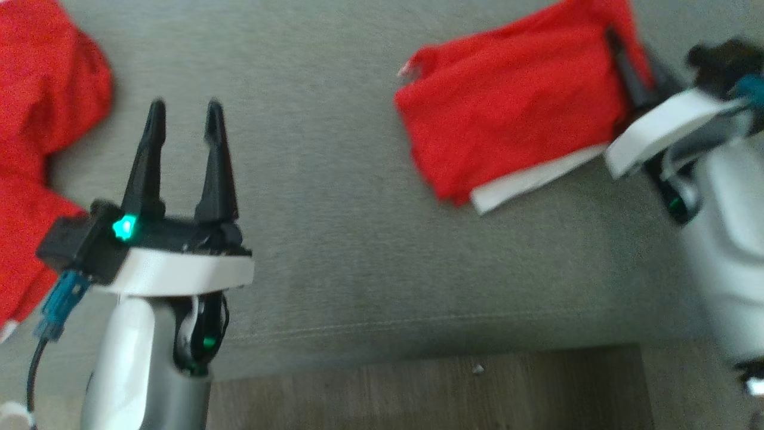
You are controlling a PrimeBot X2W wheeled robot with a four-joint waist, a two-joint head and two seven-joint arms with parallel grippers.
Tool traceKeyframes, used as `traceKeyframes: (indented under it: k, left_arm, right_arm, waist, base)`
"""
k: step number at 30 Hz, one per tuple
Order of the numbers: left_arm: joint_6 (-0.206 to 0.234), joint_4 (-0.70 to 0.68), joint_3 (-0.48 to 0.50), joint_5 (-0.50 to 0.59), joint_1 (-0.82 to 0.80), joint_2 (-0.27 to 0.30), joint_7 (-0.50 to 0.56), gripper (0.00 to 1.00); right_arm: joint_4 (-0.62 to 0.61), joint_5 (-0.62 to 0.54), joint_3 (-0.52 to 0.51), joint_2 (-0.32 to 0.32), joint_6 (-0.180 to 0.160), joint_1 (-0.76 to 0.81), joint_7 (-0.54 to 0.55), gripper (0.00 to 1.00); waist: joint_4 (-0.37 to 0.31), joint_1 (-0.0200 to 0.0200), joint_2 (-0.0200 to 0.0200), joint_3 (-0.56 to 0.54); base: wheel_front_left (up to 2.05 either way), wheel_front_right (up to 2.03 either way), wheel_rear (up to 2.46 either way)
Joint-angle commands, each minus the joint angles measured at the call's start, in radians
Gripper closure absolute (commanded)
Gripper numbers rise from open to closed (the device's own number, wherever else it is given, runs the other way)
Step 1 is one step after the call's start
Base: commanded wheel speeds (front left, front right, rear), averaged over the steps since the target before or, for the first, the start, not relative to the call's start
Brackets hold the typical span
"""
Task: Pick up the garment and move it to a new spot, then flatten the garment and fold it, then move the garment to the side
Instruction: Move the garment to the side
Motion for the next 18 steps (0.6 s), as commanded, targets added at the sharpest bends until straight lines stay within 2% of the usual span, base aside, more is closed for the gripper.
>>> traceKeyframes:
  k: [1, 8, 18]
  left_arm:
    - [-0.010, -0.044, 0.018, 0.022, -0.052, 0.009, -0.005, 0.00]
    - [-0.038, -0.061, -0.013, 0.067, -0.132, 0.009, -0.005, 0.00]
    - [-0.067, -0.064, -0.021, 0.118, -0.178, 0.009, -0.005, 0.00]
  right_arm:
    - [-0.023, 0.020, 0.002, -0.030, 0.006, -0.043, 0.012, 1.00]
    - [0.028, 0.086, -0.059, -0.089, 0.006, -0.147, 0.010, 1.00]
    - [0.122, 0.127, -0.170, -0.105, 0.006, -0.248, -0.043, 1.00]
  waist:
    - [-0.063, 0.0000, 0.0000, 0.061]
    - [-0.155, 0.0000, 0.0000, 0.145]
    - [-0.224, 0.0000, 0.0000, 0.216]
  base:
    - [0.00, 0.00, 0.00]
    - [0.00, 0.00, 0.00]
    - [0.00, 0.00, 0.00]
